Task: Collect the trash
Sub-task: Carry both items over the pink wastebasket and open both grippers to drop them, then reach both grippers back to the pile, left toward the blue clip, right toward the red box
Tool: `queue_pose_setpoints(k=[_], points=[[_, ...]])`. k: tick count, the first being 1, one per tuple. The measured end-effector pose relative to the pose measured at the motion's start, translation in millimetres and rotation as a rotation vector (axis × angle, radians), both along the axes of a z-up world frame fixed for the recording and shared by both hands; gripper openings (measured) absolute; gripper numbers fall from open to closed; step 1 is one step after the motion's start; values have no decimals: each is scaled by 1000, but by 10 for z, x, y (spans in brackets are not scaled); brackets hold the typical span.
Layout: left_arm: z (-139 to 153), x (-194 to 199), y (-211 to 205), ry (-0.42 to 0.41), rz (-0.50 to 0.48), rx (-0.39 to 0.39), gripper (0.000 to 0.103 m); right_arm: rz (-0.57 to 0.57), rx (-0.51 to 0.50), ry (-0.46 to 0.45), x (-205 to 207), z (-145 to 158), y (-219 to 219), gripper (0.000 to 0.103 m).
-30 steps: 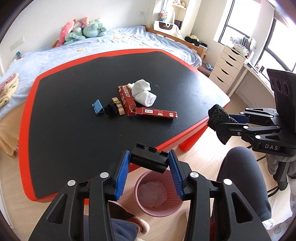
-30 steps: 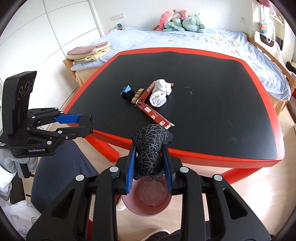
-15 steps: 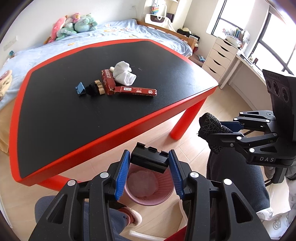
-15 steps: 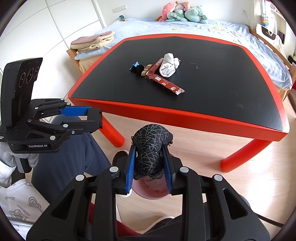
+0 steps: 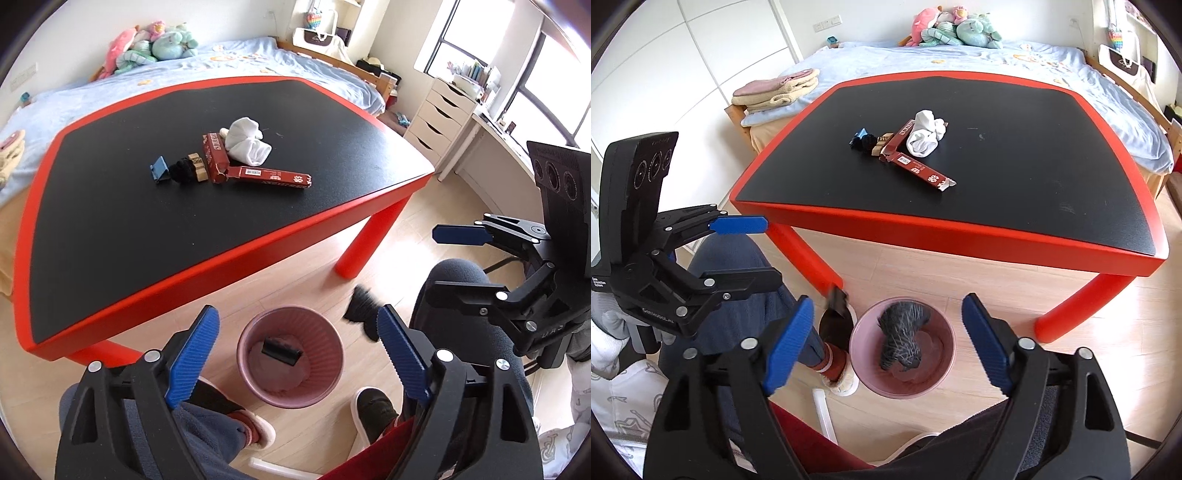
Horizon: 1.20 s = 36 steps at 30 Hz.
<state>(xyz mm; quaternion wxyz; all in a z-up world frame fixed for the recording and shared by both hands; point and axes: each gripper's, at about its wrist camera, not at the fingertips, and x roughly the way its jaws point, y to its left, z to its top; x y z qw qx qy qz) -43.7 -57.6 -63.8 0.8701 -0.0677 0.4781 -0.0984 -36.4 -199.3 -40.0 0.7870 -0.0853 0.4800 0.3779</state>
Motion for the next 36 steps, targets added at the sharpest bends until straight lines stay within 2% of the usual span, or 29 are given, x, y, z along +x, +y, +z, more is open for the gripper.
queue_pose_setpoints(k=[1,7,23,36], points=[[3,-1,12,0,10,2,89,-6,-2,1,9,-4,-9,95],[13,9,87,8,44,-2,95,-22,-4,21,29,-60,-20,100],[-5,38,204,20,83,-4,95,-21,-13,39,55,-117,22,100],[157,280,505,12,145,0,95,15,-6,1,305,54,170,100]])
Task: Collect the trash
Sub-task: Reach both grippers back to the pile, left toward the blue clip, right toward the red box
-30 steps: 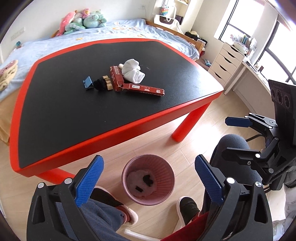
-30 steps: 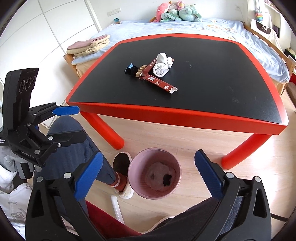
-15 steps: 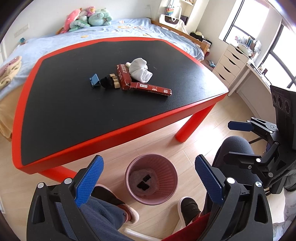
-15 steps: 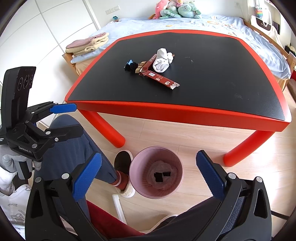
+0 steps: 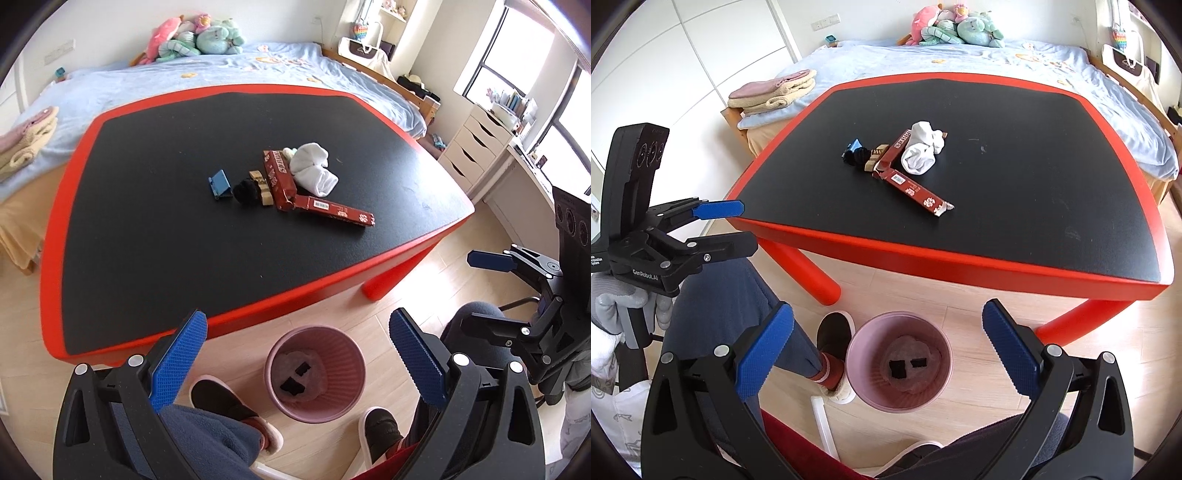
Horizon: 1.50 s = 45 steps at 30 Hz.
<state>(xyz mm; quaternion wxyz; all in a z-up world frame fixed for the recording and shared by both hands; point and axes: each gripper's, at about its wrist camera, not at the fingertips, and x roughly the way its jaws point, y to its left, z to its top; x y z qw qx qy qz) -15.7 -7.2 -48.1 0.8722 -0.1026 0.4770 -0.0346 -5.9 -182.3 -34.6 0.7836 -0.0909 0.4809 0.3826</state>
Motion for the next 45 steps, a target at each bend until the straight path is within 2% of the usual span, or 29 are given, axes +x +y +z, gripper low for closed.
queue_pose_setpoints(k=[6,15,25,35,38,41,42,43,45], points=[[105,294,223,-10,47,6,95,25,-4,-39,278,123,160,100],[80,836,594,45,143,6,95,88,-40,-78,687,191,469,100],[-181,1379,825,141,220,1,95,150,-114,-83,966,-49,769,100],[-482,1627,882,210,280,41,94,150,-157,-59,1106,-309,891,100],[-534,1635,873,226,285,60,85,148,-164,-59,1128,-344,902,100],[-550,1632,837,227,281,87,83,144,-168,-59,1153,-373,905,100],[-548,1629,827,226,281,93,81,143,-168,-60,1156,-382,901,98],[-544,1622,813,225,281,102,80,142,-170,-60,1155,-391,895,90],[-541,1596,782,224,273,125,74,141,-182,-63,1164,-406,893,81]])
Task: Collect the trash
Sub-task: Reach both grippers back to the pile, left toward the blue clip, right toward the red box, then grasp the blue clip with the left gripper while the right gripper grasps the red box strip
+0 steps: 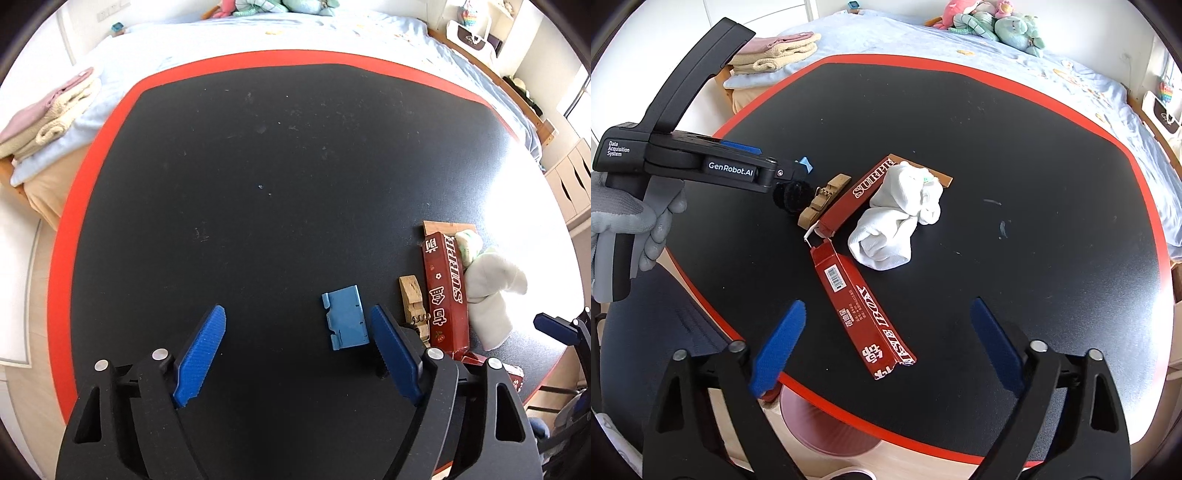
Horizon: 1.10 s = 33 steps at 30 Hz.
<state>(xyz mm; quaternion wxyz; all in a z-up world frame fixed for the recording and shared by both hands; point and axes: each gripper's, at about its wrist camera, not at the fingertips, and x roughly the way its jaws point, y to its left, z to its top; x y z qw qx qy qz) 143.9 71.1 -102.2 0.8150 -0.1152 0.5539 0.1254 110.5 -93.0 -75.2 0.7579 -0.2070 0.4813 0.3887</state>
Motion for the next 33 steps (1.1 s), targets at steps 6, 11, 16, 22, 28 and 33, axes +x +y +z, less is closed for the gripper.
queue_pose_setpoints(k=[6,11,16,22,28,33], points=[[30,-93,-108,-5,-35,36,56,10,-15,1,-28,-36,12,62],[79,-181,-210,-20,-80,26,37,21,-21,4,-65,-48,15,44],[110,-287,-281,-29,-122,19,21,16,-9,22,-66,-71,10,23],[113,-374,-233,-60,-141,5,20,4,6,32,-75,-59,-12,15],[140,-429,-163,-76,-145,5,20,-7,29,36,-133,-17,-66,15],[192,-491,-192,-96,-158,10,20,-26,62,35,-206,79,-141,15]])
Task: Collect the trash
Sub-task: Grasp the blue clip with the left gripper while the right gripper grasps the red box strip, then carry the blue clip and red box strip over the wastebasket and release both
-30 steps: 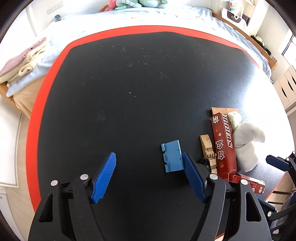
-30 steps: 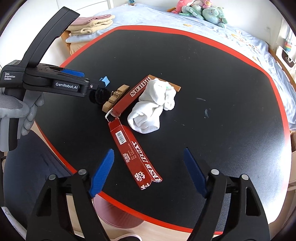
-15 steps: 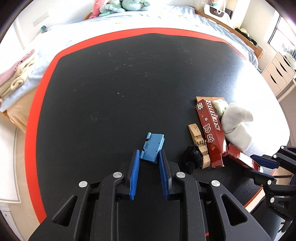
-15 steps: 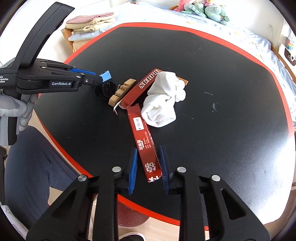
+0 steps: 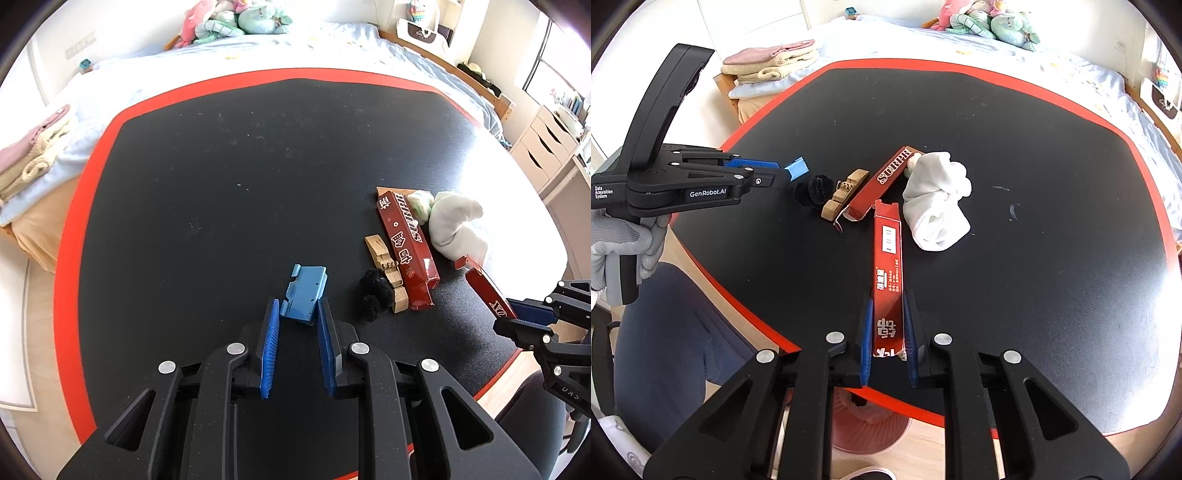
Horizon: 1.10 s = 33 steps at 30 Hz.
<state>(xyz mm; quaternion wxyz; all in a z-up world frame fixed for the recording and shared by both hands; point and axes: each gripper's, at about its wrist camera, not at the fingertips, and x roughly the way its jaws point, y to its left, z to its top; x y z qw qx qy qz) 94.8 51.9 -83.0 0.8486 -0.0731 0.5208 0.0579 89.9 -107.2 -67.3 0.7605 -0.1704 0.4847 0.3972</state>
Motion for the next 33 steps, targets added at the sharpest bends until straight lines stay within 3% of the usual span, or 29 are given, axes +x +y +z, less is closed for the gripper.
queue_pose_setpoints(k=[18,33], points=[[419,-638,-395,-118,-127,-41,20,-30,68,-60,-593,491,-422,15],[367,-1302,-939,-115,-248,-97,20,-54,69,-68,-1251,560,-766,15]])
